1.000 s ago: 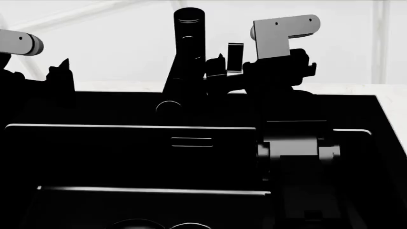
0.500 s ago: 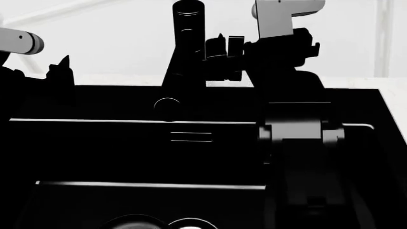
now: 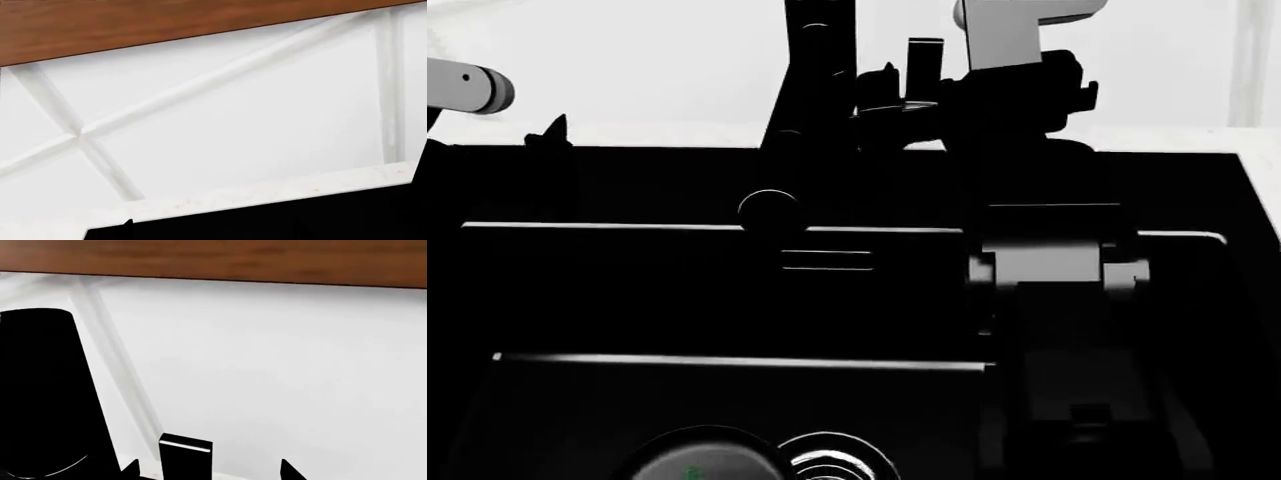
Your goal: Pick the pan and sponge and place them into the sink. Then turn on the water.
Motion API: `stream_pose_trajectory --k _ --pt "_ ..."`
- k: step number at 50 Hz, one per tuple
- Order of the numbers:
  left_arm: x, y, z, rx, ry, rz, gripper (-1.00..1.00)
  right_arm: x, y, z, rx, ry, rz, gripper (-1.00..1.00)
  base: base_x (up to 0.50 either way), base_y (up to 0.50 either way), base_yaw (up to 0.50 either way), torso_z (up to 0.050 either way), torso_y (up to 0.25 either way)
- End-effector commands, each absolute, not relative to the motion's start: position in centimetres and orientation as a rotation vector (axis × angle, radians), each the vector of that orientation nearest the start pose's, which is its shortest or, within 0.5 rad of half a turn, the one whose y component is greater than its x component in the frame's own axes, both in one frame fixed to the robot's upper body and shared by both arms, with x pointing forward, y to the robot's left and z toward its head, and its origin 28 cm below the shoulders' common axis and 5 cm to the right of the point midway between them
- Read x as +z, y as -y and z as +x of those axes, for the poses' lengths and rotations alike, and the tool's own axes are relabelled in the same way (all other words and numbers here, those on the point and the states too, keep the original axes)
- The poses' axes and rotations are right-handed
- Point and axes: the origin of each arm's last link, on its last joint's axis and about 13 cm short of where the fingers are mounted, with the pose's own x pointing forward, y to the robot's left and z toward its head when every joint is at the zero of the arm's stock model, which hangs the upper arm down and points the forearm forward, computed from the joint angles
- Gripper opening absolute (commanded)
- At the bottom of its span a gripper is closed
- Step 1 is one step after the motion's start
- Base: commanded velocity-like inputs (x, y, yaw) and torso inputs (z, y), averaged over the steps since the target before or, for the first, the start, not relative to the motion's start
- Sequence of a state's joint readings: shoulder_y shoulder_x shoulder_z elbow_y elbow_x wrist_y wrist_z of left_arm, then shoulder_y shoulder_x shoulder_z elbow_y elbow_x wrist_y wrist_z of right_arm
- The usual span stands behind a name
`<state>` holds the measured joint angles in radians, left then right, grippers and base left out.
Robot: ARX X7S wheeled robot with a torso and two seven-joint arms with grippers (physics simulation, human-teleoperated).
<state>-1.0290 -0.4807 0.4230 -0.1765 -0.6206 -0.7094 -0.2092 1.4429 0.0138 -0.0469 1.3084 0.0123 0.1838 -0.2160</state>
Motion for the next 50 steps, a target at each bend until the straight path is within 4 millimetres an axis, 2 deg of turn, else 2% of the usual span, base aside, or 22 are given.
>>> stream_pose_trajectory --k 1,10,24,39,50 --pt "22.69 -26.48 35.88 -0.038 -0.033 0.149 1.0 23.37 10.15 43.85 0.209 -0.047 -0.029 1.0 0.0 0.0 0.0 0.007 -0.117" --pt "22.69 -26.34 35.97 -0.043 -0.034 0.144 1.0 23.77 10.2 43.89 0.204 -0.038 -0.024 1.0 0.0 0.0 0.0 0.007 -0.105" --pt "22.99 -26.91 35.4 -0.048 -0.03 0.143 1.0 24.29 10.29 43.91 0.197 -0.035 -0.023 1.0 0.0 0.0 0.0 0.0 -0.003" --pt "22.73 -26.99 35.5 -0.047 -0.03 0.13 1.0 24.19 10.07 43.91 0.204 -0.039 -0.028 1.0 0.0 0.0 0.0 0.004 -0.113" --pt "22.67 -26.87 35.7 -0.039 -0.035 0.103 1.0 24.1 10.12 43.91 0.202 -0.037 -0.026 1.0 0.0 0.0 0.0 0.0 -0.002"
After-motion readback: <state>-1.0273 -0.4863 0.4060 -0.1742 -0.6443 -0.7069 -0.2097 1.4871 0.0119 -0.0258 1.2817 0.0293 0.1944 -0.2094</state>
